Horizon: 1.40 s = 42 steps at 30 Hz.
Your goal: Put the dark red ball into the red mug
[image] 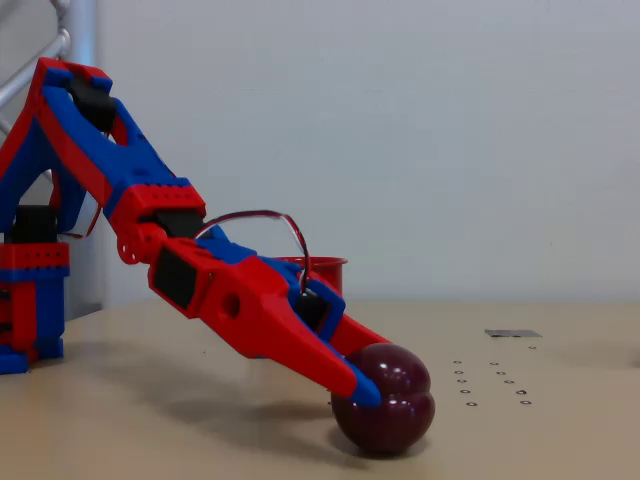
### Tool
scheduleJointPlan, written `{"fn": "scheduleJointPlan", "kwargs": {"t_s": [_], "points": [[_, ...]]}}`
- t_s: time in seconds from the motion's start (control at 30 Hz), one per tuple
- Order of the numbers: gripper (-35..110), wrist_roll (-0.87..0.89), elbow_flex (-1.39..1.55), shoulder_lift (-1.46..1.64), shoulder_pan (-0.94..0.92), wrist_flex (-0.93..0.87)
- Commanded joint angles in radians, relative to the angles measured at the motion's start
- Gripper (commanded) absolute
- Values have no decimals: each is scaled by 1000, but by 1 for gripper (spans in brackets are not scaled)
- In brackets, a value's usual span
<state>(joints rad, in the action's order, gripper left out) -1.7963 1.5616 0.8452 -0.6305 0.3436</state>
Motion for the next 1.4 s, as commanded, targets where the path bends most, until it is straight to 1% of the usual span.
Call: {"fn": "scheduleJointPlan", "kwargs": {"t_s": [0.0,0.4,0.6,0.93,1.1,1.17,1.27,1.37], "points": [[44,26,-12,44,14,34],[43,87,25,12,28,54],[40,86,23,12,44,49],[25,55,2,3,44,-6],[23,69,-9,14,41,-6],[25,86,-15,23,40,-8],[36,137,-40,25,37,-12],[39,129,-74,15,35,-12]]}}
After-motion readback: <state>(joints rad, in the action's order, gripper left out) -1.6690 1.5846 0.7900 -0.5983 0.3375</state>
